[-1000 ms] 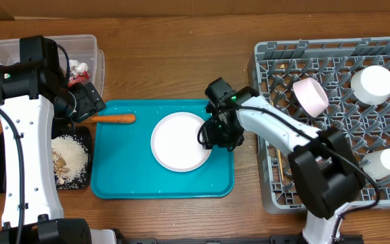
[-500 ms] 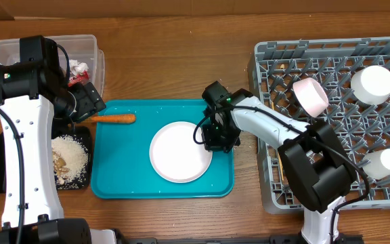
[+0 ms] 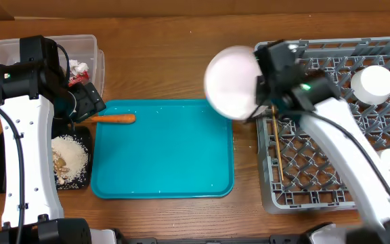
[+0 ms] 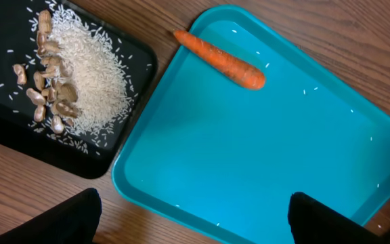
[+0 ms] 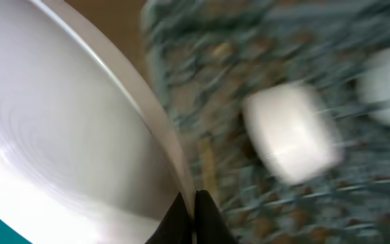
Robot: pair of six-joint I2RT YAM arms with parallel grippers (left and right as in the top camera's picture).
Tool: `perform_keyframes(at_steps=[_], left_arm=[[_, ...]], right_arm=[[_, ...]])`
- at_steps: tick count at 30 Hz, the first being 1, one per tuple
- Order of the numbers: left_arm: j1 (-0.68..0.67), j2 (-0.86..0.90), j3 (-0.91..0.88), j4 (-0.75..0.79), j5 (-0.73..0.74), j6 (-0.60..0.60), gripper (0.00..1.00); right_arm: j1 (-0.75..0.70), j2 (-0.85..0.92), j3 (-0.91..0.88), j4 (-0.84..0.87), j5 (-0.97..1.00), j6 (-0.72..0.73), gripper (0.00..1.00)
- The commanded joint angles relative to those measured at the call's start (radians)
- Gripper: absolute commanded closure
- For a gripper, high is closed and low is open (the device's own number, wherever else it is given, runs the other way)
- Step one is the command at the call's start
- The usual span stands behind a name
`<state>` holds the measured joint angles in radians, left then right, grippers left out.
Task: Sort waste into correct bins and load items into the dishwasher
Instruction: 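Lift the plate with the right gripper and lower it into the rack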
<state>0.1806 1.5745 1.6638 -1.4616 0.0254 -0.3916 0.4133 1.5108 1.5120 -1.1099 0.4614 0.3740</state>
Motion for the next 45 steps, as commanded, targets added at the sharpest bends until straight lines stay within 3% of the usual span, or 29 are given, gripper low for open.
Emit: perform_keyframes(at_steps=[1,3,7,24,32,38,45], left_arm=[[0.002,-0.004,0.007,0.004,-0.004,0.014,0.10],[0.002,-0.004,0.007,0.003,-0.003,0.014,0.10],[0.002,-0.004,0.007,0.003,-0.003,0.014,0.10],[0.002,-0.004,0.007,0.004,-0.003,0.014,0.10],[0.002,-0.004,0.007,0.005,-0.003,0.022,0.10],[0.002,-0.004,0.007,0.005,-0.004,0.022,0.10],[0.002,-0.004,0.007,0.012,-0.004,0.023,0.09]], right_arm=[[0.003,-0.014,0.005,-0.031,0.486,0.097,0.96],[0.003,-0.012,-0.016,-0.048,0.667,0.206,0.96],[-0.010,0.003,-0.073,-0.013,0.797,0.252,0.96],[-0.042,0.125,-0.178,0.041,0.570,0.261,0.96],[-0.042,0.127,-0.178,0.018,0.595,0.289,0.96],[-0.042,0.127,-0.177,0.007,0.780,0.289,0.96],[-0.042,0.128,-0.177,0.012,0.734,0.289,0.96]])
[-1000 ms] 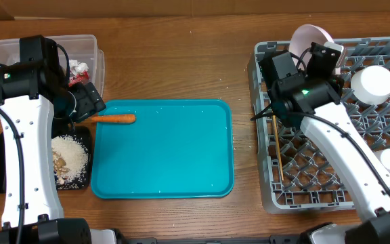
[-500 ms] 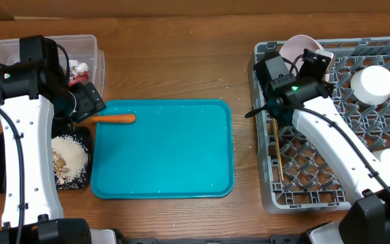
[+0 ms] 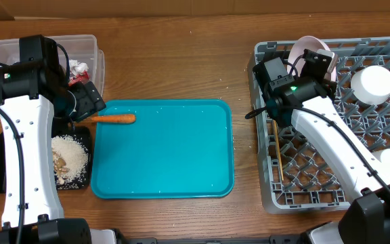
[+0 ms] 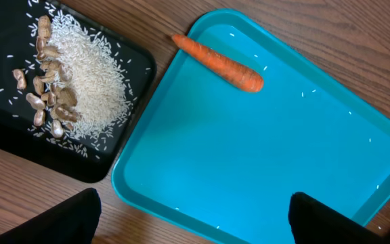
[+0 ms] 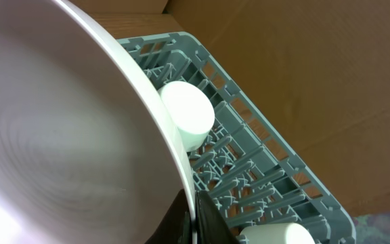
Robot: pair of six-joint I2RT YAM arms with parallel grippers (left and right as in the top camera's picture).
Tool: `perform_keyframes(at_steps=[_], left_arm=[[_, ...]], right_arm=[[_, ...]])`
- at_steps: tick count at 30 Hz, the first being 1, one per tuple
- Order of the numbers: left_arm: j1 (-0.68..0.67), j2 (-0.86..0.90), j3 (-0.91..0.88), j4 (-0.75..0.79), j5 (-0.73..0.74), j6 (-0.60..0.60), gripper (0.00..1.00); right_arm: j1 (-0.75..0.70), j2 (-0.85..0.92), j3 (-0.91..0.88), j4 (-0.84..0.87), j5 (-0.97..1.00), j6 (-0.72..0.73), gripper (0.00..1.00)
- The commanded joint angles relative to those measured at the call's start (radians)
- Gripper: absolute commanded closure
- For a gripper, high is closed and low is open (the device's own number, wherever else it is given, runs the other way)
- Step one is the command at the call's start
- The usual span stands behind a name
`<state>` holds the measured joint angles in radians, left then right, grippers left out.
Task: Sort waste into correct bins and load items into the dishwasher
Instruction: 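Lift the plate with the right gripper and lower it into the rack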
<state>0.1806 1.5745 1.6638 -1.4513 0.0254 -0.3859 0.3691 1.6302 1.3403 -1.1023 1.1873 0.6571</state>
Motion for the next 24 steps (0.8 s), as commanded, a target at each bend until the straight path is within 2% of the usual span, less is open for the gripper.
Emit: perform_keyframes(at_steps=[1,6,17,22,24], left_arm=[[0.002,-0.004,0.007,0.002,-0.004,0.017,0.09],[0.002,-0.004,0.007,0.002,-0.004,0.024,0.09],[0.002,-0.004,0.007,0.001,-0.003,0.024,0.09],[0.002,-0.004,0.007,0.000,-0.003,0.024,0.09],[0.002,-0.004,0.007,0.000,-0.003,0.027,0.09]], right_arm=[[0.003,0.009,-0.006,0.005,-0.014,0.006,0.96],[0.003,0.009,-0.006,0.001,-0.145,0.007,0.96],[0.018,0.011,-0.006,-0.006,-0.291,0.028,0.96],[0.057,0.011,-0.006,-0.025,-0.291,0.030,0.96],[0.062,0.011,-0.006,-0.048,-0.292,0.076,0.96]])
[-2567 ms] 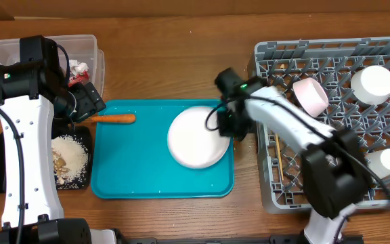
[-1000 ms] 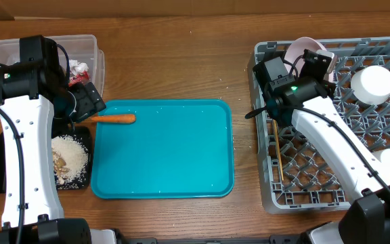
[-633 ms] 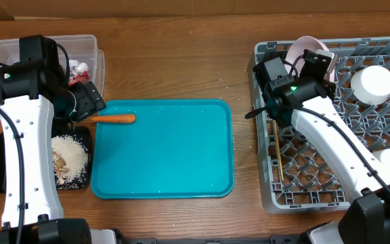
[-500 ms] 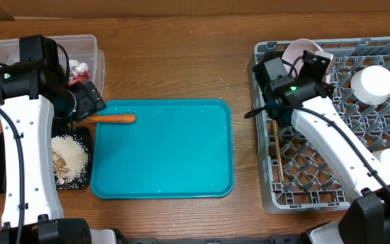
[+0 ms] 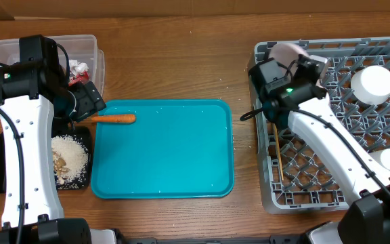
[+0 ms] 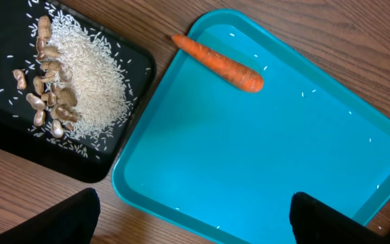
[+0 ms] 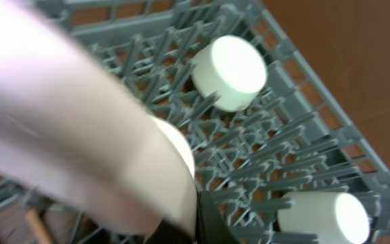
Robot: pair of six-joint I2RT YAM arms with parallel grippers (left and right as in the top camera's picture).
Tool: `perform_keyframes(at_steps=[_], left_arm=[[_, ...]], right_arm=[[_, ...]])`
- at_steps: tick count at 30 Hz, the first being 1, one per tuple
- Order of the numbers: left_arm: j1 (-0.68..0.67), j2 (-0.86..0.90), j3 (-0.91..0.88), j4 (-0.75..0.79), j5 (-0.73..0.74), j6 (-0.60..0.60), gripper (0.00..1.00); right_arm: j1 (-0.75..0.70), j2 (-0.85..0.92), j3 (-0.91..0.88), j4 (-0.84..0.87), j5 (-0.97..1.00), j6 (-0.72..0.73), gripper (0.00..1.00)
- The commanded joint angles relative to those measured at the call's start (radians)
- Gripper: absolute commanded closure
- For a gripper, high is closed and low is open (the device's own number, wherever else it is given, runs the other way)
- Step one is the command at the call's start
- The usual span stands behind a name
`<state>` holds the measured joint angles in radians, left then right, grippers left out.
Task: Sort waste into correct bins and load items into the dishwasher
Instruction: 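Lift the plate with the right gripper and lower it into the rack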
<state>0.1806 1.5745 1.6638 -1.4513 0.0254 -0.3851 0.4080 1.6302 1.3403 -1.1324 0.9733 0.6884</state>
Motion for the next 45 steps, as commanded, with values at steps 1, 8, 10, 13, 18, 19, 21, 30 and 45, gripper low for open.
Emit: perform_keyframes(at_steps=[1,8,10,13,18,19,21,30,45], left_arm=[[0.002,-0.004,0.007,0.000,-0.004,0.027,0.09],[0.002,-0.004,0.007,0.002,-0.003,0.027,0.08],[0.002,-0.004,0.007,0.001,-0.004,0.027,0.08],[0.002,-0.004,0.007,0.002,-0.004,0.027,0.08],[0.002,-0.004,0.007,0.001,-0.003,0.027,0.08],[0.002,-0.004,0.007,0.000,-0.003,0.027,0.09],[0.002,-0.004,0.007,0.000,-0.003,0.027,0.09],[0.002,-0.004,0.007,0.001,-0.003,0.027,0.08],[0.002,-0.004,0.007,0.000,-0.003,0.027,0.08]], right_arm=[[0.024,0.011,-0.006,-0.032,-0.079,0.066,0.96],[0.024,0.010,-0.006,-0.134,-0.123,0.116,0.96],[0.024,0.010,-0.006,-0.171,-0.123,0.165,0.96],[0.024,0.009,-0.005,-0.196,-0.122,0.181,0.96],[0.024,-0.002,-0.004,-0.257,-0.119,0.279,0.96],[0.024,-0.003,-0.004,-0.278,-0.120,0.322,0.96],[0.024,-0.003,-0.004,-0.315,-0.137,0.396,0.96],[0.024,-0.003,-0.004,-0.294,-0.283,0.427,0.96],[0.024,-0.001,-0.004,-0.202,-0.449,0.418,0.39]])
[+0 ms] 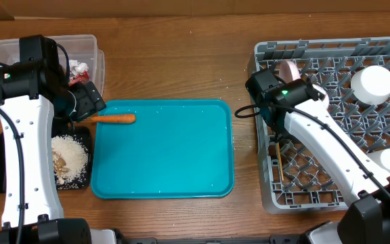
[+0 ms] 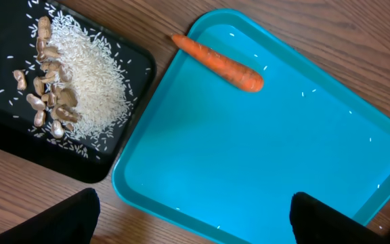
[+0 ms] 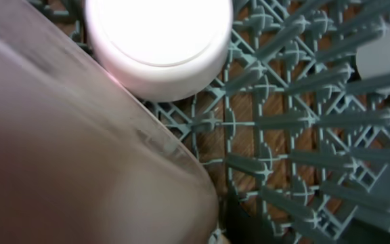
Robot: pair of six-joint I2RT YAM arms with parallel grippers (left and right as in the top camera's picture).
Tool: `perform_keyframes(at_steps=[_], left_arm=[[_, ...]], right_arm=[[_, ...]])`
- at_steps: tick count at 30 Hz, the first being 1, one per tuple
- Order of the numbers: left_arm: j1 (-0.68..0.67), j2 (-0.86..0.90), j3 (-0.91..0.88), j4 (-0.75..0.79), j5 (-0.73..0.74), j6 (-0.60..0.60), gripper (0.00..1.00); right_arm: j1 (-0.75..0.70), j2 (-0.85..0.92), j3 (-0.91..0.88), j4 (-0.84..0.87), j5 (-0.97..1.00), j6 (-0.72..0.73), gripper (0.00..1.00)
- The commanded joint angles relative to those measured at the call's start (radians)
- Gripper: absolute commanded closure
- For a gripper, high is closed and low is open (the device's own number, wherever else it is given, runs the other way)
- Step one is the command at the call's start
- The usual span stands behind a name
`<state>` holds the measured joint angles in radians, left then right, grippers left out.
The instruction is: Sort waste into correct bins and load items into the dishwasher
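A pale pink plate (image 1: 290, 70) stands on edge in the left end of the grey dish rack (image 1: 337, 193). My right gripper (image 1: 278, 88) is over it and appears shut on its rim. In the right wrist view the plate (image 3: 80, 156) fills the left side, blurred, and hides the fingers. An orange carrot (image 1: 112, 118) lies at the back left corner of the teal tray (image 1: 161, 183). My left gripper (image 2: 202, 227) hangs open above the tray's left edge, its fingertips (image 2: 73, 217) wide apart, the carrot (image 2: 219, 63) ahead of it.
A black tray (image 1: 5, 169) left of the teal one holds rice and peanuts (image 2: 73, 74). A clear bin (image 1: 87, 47) with scraps stands at the back left. The rack holds two white cups (image 1: 373, 83) (image 1: 389, 159) and a wooden stick (image 1: 276, 146).
My right gripper has gone lower into the rack's left end, and the plate now sits deeper between the tines, close beside a white cup. The left arm has not moved.
My right gripper first held the plate in the air between the tray and the rack. It then had it tilted over the rack's back left corner, then further down among the tines, where it now stands on edge. The left gripper stayed open near the carrot throughout.
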<state>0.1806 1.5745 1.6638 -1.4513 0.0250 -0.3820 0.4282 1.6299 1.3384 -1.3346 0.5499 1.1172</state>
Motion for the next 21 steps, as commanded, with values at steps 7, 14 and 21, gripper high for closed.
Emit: perform_keyframes(at_steps=[7,14,21], left_arm=[[0.002,-0.004,0.007,0.000,-0.003,0.024,0.08],[0.002,-0.004,0.007,0.000,-0.003,0.024,0.08],[0.002,-0.004,0.007,0.001,-0.003,0.024,0.06]], right_arm=[[0.004,-0.014,0.004,-0.008,-0.026,-0.048,0.18],[0.003,-0.104,0.123,-0.051,-0.006,-0.172,0.18],[0.003,-0.219,0.249,0.000,-0.137,-0.481,0.03]])
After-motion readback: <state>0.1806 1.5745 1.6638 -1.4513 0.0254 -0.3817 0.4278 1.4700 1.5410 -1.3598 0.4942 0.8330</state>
